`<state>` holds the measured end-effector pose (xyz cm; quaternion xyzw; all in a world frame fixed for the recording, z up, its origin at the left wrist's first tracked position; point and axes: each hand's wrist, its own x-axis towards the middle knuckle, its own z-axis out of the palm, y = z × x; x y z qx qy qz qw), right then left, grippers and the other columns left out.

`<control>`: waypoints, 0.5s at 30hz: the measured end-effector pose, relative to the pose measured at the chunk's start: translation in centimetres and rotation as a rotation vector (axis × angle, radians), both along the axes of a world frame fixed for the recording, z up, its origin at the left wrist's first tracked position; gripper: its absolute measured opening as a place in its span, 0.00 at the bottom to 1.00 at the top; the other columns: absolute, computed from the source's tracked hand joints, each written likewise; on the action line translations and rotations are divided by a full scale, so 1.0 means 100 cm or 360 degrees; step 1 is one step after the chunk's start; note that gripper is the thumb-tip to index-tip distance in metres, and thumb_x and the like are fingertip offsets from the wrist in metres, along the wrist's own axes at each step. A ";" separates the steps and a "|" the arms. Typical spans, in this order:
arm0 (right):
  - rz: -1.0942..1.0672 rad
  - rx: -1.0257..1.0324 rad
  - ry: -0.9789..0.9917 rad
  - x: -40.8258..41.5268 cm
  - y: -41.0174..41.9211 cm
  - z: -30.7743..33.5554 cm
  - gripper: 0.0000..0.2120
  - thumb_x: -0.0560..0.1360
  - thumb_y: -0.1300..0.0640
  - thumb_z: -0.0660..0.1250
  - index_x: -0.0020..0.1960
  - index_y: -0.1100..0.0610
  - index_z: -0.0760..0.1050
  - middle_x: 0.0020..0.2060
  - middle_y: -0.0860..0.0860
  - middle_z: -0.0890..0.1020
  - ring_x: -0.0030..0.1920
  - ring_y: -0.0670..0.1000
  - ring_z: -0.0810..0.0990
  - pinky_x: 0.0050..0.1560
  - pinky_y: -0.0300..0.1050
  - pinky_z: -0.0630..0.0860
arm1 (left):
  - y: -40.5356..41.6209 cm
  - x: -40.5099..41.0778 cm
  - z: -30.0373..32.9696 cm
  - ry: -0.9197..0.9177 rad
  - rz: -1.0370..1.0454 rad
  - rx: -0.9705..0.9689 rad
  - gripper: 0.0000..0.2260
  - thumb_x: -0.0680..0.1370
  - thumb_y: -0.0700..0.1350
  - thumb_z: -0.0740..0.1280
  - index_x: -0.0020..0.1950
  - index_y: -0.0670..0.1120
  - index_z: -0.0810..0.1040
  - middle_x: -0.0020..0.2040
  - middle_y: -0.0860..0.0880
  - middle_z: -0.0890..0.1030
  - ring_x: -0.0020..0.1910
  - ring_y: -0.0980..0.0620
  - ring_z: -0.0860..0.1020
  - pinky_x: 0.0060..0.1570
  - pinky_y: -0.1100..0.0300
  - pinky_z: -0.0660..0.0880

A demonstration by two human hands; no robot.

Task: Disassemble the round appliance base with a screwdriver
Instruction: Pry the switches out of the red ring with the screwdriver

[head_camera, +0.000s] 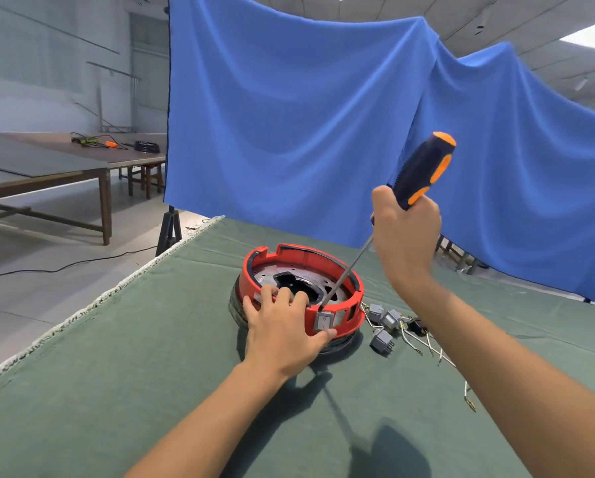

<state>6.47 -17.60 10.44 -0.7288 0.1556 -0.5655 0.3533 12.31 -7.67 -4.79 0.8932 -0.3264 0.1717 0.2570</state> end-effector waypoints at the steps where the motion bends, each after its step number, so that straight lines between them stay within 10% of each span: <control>1: -0.0017 -0.0047 0.0059 0.005 0.001 0.003 0.14 0.64 0.50 0.59 0.30 0.60 0.61 0.26 0.57 0.68 0.29 0.53 0.64 0.30 0.49 0.64 | -0.001 -0.001 -0.001 -0.0008 0.0009 0.0010 0.27 0.69 0.71 0.58 0.56 0.52 0.71 0.58 0.52 0.73 0.65 0.46 0.63 0.67 0.38 0.56; 15: 0.0097 -0.0151 0.0744 0.094 0.000 0.017 0.17 0.70 0.52 0.63 0.27 0.54 0.60 0.21 0.47 0.65 0.24 0.51 0.63 0.28 0.42 0.59 | -0.003 0.001 -0.003 -0.0024 -0.0017 -0.0079 0.27 0.67 0.72 0.58 0.52 0.52 0.71 0.54 0.53 0.73 0.61 0.47 0.64 0.67 0.39 0.55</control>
